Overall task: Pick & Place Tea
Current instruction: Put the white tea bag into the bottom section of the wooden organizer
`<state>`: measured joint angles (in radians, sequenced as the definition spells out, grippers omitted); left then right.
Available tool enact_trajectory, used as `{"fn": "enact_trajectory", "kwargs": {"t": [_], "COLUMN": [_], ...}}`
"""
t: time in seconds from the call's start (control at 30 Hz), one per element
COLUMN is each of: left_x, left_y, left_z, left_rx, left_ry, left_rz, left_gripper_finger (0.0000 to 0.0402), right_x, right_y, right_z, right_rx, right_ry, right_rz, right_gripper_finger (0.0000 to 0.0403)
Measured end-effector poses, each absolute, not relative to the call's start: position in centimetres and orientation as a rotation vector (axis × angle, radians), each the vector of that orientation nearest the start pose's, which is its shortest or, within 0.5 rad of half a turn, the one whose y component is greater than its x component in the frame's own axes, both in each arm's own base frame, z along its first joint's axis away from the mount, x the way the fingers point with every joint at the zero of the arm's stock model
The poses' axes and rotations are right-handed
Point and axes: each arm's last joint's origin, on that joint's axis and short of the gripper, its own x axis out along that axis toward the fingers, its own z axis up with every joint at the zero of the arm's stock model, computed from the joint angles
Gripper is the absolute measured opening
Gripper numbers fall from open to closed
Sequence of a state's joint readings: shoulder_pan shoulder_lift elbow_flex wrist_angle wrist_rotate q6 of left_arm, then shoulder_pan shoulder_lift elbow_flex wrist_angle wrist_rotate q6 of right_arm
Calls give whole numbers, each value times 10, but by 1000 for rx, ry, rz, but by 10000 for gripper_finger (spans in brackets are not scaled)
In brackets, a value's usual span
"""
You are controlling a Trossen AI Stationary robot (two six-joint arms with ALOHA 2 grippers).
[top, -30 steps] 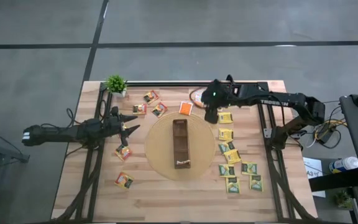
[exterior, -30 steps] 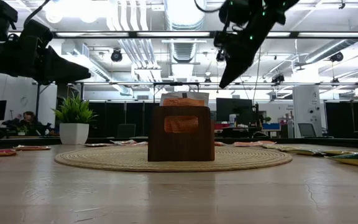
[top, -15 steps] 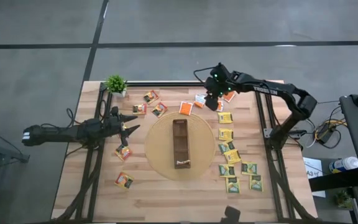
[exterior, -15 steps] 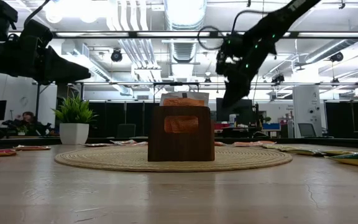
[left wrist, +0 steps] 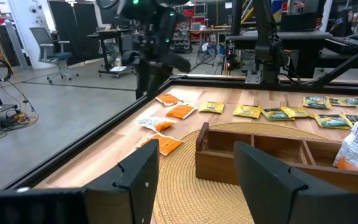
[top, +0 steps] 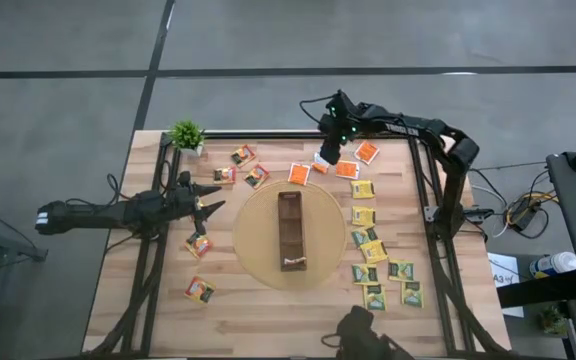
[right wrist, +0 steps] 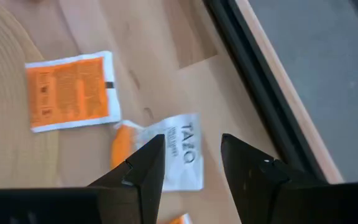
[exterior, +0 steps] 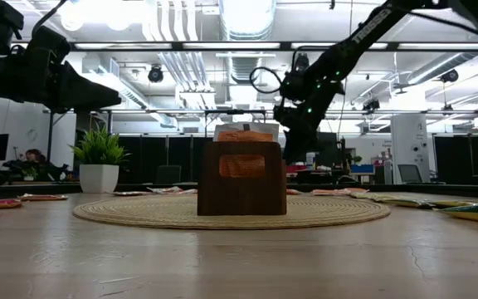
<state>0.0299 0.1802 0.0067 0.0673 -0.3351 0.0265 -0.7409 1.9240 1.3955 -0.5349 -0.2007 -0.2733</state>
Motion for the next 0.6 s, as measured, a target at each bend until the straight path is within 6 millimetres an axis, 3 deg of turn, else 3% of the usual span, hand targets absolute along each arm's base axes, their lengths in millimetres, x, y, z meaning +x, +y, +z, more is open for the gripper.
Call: {"fn": "enact_trajectory", "kwargs": {"t": [0.23,0.6], "left_x": [106,106], "left_y": [13,13], "left_z": [158,158], "left_rx": [42,42], "left_ry": [111,111], "left_rz": [363,364], "left_gripper_finger": [202,202], "right_x": [307,321], "right_y": [-280,-296], "right_z": [176,158], "right_rx": [187,101], "right_ry": [1112,1156], "right_rz": [-111,-107], "right_gripper_finger": [143,132]}}
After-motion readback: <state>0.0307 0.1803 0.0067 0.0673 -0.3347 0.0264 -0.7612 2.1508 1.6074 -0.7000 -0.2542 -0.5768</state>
